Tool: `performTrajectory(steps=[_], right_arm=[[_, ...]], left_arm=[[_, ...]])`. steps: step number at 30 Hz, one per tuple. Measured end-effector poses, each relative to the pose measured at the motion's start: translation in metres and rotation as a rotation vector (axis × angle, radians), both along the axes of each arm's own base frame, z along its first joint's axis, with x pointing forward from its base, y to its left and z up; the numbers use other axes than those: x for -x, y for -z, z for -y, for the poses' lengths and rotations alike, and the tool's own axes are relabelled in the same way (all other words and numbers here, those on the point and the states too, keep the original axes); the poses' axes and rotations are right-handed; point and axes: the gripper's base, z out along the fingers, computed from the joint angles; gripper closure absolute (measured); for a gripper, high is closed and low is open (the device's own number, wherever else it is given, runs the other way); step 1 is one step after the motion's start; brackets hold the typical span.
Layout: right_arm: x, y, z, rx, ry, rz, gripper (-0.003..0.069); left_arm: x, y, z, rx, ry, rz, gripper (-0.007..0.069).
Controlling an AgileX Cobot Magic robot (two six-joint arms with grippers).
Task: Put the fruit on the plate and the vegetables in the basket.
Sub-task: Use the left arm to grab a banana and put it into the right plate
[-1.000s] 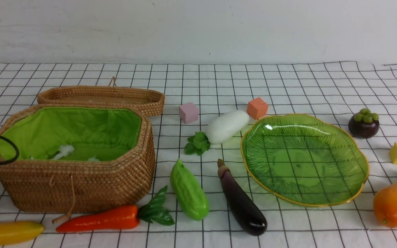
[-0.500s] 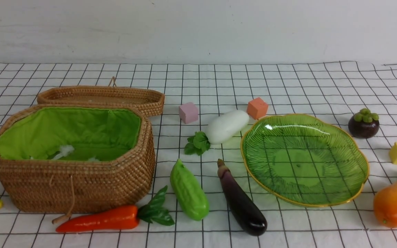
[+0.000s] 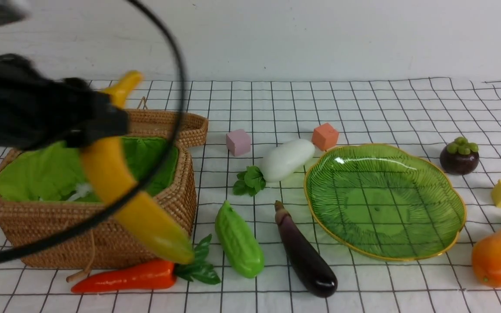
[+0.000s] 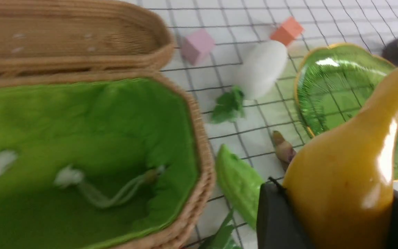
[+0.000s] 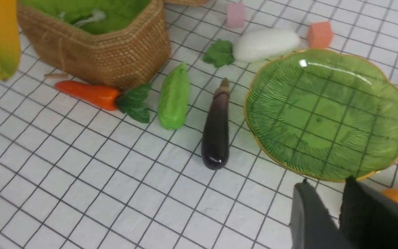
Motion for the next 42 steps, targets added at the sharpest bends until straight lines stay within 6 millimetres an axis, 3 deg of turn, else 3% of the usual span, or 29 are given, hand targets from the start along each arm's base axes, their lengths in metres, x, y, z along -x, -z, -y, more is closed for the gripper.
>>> performTrajectory(steps=[1,3,6,7,10,12,14,18,26,33,36,37,39,42], right_arm=[[0.0,0.0,0.0,-0.001,0.002,-0.003,0.0484],[0.002,0.003,0.001,-0.01,0.021,-0.048,0.0484],[0.005,0.004,-0.001,-0.025,0.01,-0.092,0.0484],[0.006,0.005,-0.002,-0.035,0.001,-0.107,0.0484],[0.009,0.006,-0.004,-0.054,-0.024,-0.153,0.0484],[0.011,0.008,-0.005,-0.053,-0.031,-0.174,0.0484],[0.012,0.008,-0.005,-0.05,-0.032,-0.183,0.0482],[0.011,0.008,-0.004,-0.046,-0.017,-0.179,0.048],[-0.003,0.006,0.016,-0.027,0.275,-0.115,0.0477],[-0.003,0.006,0.016,-0.032,0.281,-0.117,0.0473],[-0.002,0.007,0.015,-0.039,0.269,-0.126,0.047],[-0.002,0.007,0.014,-0.044,0.262,-0.132,0.0468],[-0.001,0.007,0.014,-0.049,0.256,-0.138,0.0467],[-0.001,0.007,0.013,-0.039,0.242,-0.134,0.0466]], left_arm=[[-0.002,0.001,0.004,-0.009,0.014,-0.001,0.0314],[-0.03,0.007,0.064,-0.07,0.134,-0.011,0.0314],[-0.069,0.024,0.127,-0.126,0.208,-0.029,0.0314],[-0.077,0.02,0.139,-0.124,0.219,-0.022,0.0314],[-0.122,0.042,0.182,-0.172,0.243,-0.078,0.0314],[-0.143,0.047,0.199,-0.185,0.248,-0.088,0.0314],[-0.161,0.066,0.214,-0.212,0.255,-0.123,0.0314],[-0.178,0.077,0.228,-0.194,0.246,-0.114,0.0314],[-0.195,0.117,0.243,-0.17,0.253,-0.083,0.0314],[-0.205,0.145,0.254,-0.151,0.295,-0.028,0.0303],[-0.206,0.149,0.256,-0.136,0.298,-0.034,0.0233],[-0.205,0.152,0.257,-0.125,0.301,-0.047,0.0143],[-0.204,0.154,0.257,-0.122,0.305,-0.068,0.0053],[-0.198,0.149,0.253,-0.146,0.315,-0.117,-0.0025]])
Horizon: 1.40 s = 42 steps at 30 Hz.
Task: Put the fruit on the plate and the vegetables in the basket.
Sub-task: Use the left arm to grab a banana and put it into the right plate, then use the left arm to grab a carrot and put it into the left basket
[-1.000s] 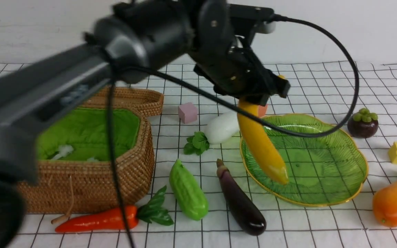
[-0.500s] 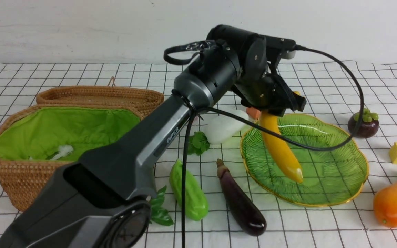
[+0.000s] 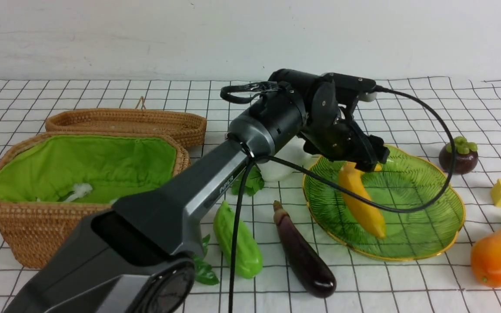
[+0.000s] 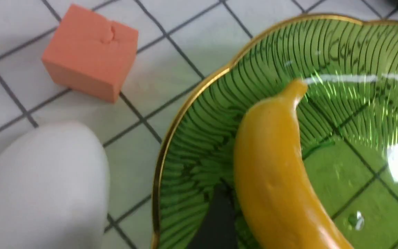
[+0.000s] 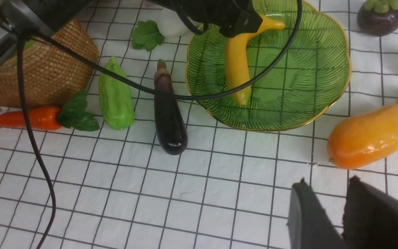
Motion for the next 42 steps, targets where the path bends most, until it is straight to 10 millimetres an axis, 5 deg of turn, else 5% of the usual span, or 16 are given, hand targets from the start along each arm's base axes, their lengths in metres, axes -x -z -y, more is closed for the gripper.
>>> performTrajectory(steps=[4,7,8,10,11,12,14,18,21,22,26,38,42], right_arm=[[0.0,0.0,0.0,0.026,-0.024,0.012,0.0464],[0.0,0.0,0.0,0.053,-0.05,0.024,0.0463],[0.0,0.0,0.0,0.053,-0.052,0.024,0.0463],[0.001,0.0,-0.002,0.059,-0.08,0.023,0.0463],[0.001,0.0,-0.002,0.06,-0.084,0.024,0.0463],[0.002,0.001,-0.003,0.06,-0.107,0.021,0.0463],[0.004,0.001,-0.006,0.059,-0.15,0.016,0.0462],[0.006,0.0,-0.011,0.051,-0.231,0.03,0.0462],[0.01,-0.002,-0.018,0.032,-0.34,0.048,0.0459],[0.01,-0.002,-0.019,0.033,-0.348,0.054,0.0458],[0.012,-0.007,-0.025,-0.004,-0.428,0.114,0.0454],[0.013,-0.012,-0.031,-0.076,-0.466,0.146,0.0452],[0.014,-0.01,-0.031,-0.065,-0.471,0.127,0.0452]], left_arm=[[0.025,-0.045,-0.019,-0.081,0.024,-0.083,0.0018],[0.063,-0.118,-0.046,-0.107,0.046,-0.052,0.0228],[0.066,-0.123,-0.049,-0.106,0.045,-0.046,0.0246],[0.108,-0.174,-0.075,-0.15,0.11,0.048,0.0495],[0.112,-0.181,-0.077,-0.147,0.115,0.067,0.0512],[0.134,-0.201,-0.094,-0.175,0.147,0.116,0.0601],[0.165,-0.218,-0.121,-0.21,0.165,0.148,0.0638],[0.2,-0.209,-0.16,-0.291,0.149,0.116,0.0638],[0.237,-0.16,-0.202,-0.427,0.164,0.015,0.0638],[0.239,-0.157,-0.205,-0.436,0.169,0.007,0.0638],[0.272,-0.087,-0.23,-0.433,0.229,0.028,0.0625],[0.245,-0.01,-0.223,-0.529,0.241,-0.104,0.0595],[0.245,-0.012,-0.233,-0.445,0.307,-0.173,0.0595]])
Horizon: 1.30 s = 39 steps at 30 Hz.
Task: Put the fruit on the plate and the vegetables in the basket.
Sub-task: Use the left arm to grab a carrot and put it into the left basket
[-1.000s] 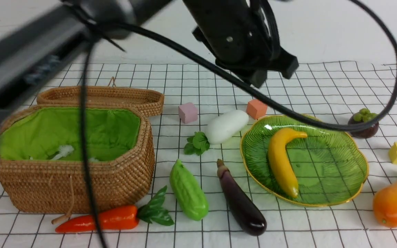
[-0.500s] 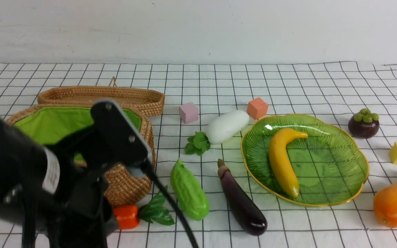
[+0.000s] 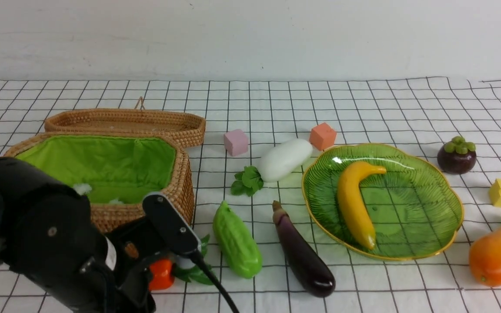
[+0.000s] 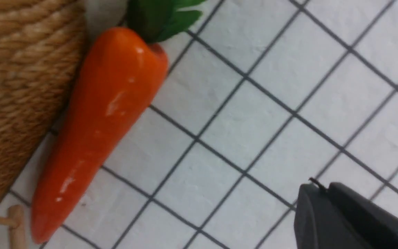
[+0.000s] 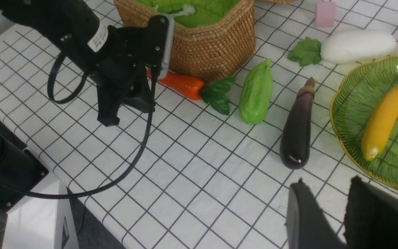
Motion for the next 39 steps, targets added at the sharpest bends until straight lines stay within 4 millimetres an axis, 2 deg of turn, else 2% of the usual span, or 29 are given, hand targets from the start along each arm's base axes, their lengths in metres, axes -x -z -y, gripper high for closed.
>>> performTrajectory(steps=[5,13,17,20,24,29,39], right_arm=[[0.002,0.003,0.001,0.026,-0.007,-0.027,0.0449],[0.002,0.003,0.001,0.028,-0.012,-0.024,0.0445],[0.002,0.003,0.001,0.042,-0.024,-0.008,0.0445],[0.002,0.003,0.001,0.05,-0.032,0.002,0.0445],[0.002,0.003,0.001,0.054,-0.035,0.006,0.0445],[0.002,0.003,0.001,0.055,-0.037,0.008,0.0445],[0.002,0.003,0.001,0.056,-0.037,0.008,0.0445]], left_arm=[[0.0,-0.013,-0.012,0.072,0.072,0.037,0.0593],[-0.013,-0.004,-0.012,0.081,0.058,0.078,0.0544],[-0.026,0.008,-0.01,0.046,0.065,0.122,0.0404],[-0.035,0.016,-0.01,0.005,0.088,0.165,0.0269],[-0.046,0.029,-0.009,-0.036,0.113,0.192,0.016],[-0.055,0.042,-0.007,-0.076,0.142,0.208,0.0133],[-0.061,0.046,-0.008,-0.119,0.192,0.263,0.013]])
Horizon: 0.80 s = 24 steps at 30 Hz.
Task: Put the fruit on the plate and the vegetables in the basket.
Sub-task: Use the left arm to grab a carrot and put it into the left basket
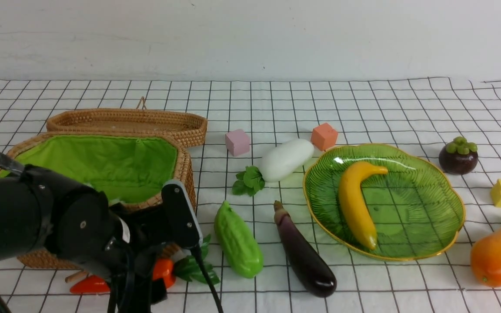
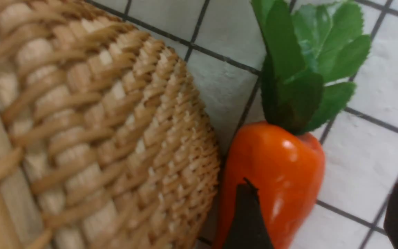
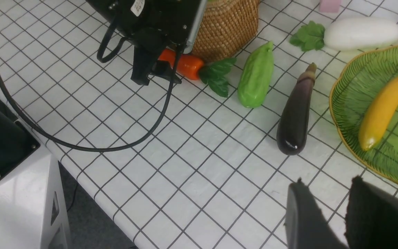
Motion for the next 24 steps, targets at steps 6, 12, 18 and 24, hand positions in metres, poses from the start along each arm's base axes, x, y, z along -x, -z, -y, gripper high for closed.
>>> performTrajectory(steps=[6,12,18,24], right_arm=[[0.0,0.0,0.0,-0.001,0.0,0.0,0.0445],[-0.003,0.013,-0.003,0.025,-0.001,-0.037,0.0445],[-0.006,0.023,-0.005,0.045,-0.001,-0.066,0.0445],[-0.006,0.025,-0.006,0.05,-0.009,-0.062,0.0445]], left_arm=[[-0.005,0.01,0.001,-0.024,0.021,0.007,0.013],[-0.008,0.015,0.004,-0.047,0.043,-0.002,0.013],[0.013,0.024,0.017,-0.121,0.116,-0.138,0.013],[0.033,0.025,0.032,-0.165,0.197,-0.202,0.013]])
